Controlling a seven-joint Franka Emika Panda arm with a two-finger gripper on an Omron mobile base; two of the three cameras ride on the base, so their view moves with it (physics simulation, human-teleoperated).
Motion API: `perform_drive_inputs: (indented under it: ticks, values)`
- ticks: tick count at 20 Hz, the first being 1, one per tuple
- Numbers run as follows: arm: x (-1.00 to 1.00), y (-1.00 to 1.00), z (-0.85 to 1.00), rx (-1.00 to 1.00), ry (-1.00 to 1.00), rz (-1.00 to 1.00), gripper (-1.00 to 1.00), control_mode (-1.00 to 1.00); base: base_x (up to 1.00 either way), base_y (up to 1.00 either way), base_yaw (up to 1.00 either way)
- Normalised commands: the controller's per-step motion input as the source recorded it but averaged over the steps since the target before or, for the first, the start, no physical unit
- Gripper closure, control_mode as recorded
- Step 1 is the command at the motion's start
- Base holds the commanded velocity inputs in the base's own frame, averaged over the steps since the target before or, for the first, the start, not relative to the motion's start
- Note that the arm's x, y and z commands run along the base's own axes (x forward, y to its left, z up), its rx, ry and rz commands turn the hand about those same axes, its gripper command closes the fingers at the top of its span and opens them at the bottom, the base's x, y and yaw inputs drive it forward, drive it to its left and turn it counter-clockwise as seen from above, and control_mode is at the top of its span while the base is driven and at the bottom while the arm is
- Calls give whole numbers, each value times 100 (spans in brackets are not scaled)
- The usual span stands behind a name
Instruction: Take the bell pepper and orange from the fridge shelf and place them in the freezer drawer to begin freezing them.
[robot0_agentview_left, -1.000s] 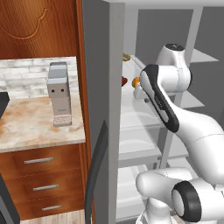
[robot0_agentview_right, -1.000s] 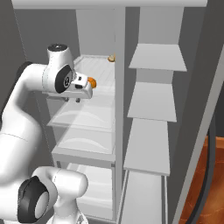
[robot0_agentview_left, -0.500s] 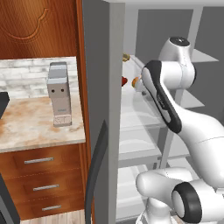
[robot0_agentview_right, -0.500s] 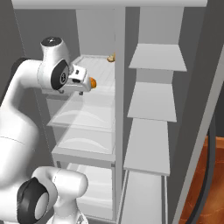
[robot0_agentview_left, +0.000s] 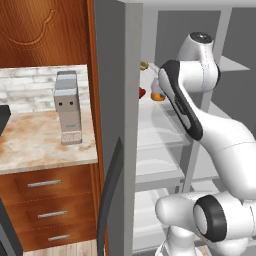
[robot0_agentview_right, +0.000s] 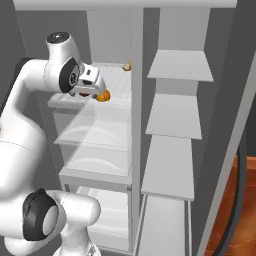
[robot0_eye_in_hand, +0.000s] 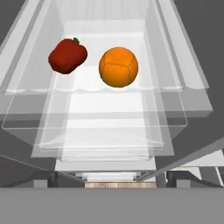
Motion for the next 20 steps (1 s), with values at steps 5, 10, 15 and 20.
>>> perform_drive_inputs:
  ticks: [5, 10, 15, 20]
  values:
    - [40, -1, -15, 0, 0, 0, -100, -100, 0, 0, 0]
    - [28, -21, -55, 1, 0, 0, -100, -100, 0, 0, 0]
    - [37, -9, -37, 0, 0, 0, -100, -100, 0, 0, 0]
    - [38, 0, -5, 0, 0, 0, -100, -100, 0, 0, 0]
